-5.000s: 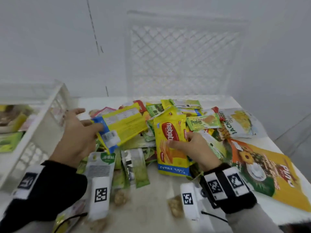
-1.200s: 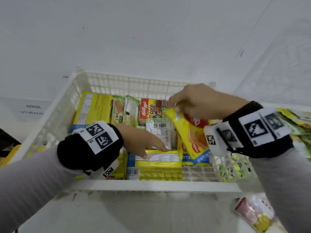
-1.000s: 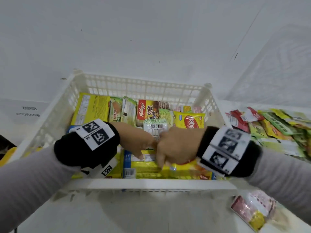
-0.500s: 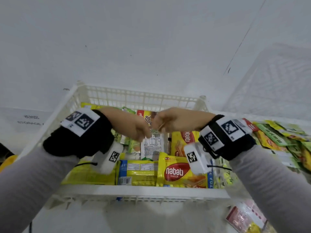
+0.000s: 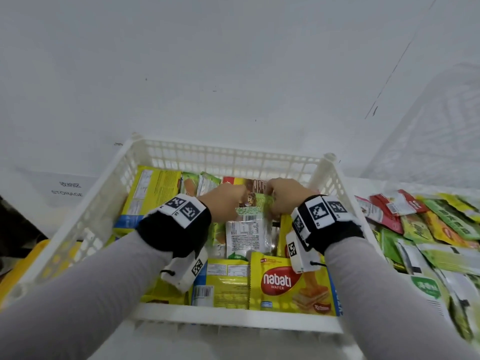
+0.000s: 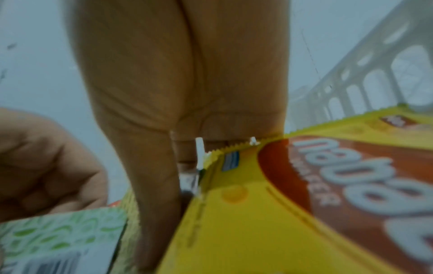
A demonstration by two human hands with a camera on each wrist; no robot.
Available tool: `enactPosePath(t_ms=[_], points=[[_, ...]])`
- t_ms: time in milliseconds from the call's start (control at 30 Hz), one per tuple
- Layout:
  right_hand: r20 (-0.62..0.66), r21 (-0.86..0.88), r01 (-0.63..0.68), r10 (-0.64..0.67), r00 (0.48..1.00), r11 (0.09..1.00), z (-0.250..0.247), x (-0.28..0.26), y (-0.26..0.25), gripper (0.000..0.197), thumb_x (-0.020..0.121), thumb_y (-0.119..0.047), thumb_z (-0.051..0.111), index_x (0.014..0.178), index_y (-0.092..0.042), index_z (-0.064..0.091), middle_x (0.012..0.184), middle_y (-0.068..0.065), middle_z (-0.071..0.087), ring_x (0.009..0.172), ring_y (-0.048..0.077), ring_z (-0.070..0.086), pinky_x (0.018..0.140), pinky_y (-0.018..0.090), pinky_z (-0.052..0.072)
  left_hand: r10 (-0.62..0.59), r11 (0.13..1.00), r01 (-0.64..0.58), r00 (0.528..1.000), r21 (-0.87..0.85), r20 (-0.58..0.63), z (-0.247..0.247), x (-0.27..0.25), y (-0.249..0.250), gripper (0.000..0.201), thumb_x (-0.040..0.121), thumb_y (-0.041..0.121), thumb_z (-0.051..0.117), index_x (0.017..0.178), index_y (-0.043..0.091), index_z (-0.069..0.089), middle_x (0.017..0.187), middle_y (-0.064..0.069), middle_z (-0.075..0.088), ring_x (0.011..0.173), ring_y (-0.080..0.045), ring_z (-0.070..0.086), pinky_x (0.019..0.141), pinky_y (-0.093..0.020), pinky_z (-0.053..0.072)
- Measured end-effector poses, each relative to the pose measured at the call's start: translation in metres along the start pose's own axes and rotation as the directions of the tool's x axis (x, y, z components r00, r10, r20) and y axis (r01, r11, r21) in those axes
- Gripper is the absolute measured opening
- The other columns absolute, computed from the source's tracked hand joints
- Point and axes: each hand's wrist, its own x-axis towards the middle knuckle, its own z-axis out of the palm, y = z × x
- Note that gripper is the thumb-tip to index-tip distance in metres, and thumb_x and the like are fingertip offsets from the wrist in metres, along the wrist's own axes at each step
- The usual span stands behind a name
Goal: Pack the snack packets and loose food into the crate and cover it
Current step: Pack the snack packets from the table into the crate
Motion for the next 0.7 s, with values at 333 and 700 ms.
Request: enactPosePath(t_ms=[333, 700], points=[[-0.276, 0.555, 0.158, 0.002, 0.961, 0.816, -0.039, -0.001, 0.015, 0.017, 0.087, 0.002, 0.053, 0.094, -0.014, 0.051, 0.099, 0.014, 0.058, 0.090, 0.031, 0.060, 0.079, 0.044, 0.054, -0.102, 0.964, 0.039, 0.967, -0.262, -0.232, -0.055, -0.019, -0.022, 0.015, 0.097, 0.011, 0.045, 0.111, 0.017, 0.049, 0.125, -0.007, 0.048, 0.068, -0.008, 0.048, 0.053, -0.018, 0.035], [0.162, 0.218, 0.156, -0.193, 0.968, 0.963, -0.007, -0.003, -0.021, 0.020, 0.090, -0.006, 0.050, 0.108, -0.015, 0.053, 0.095, -0.004, 0.050, 0.083, 0.014, 0.051, 0.059, 0.021, 0.039, -0.163, 0.955, 0.143, 0.985, 0.260, 0.059, -0.019, -0.011, -0.017, 0.038, 0.087, 0.008, 0.060, 0.123, 0.013, 0.050, 0.125, -0.008, 0.054, 0.110, -0.025, 0.052, 0.092, -0.040, 0.042]])
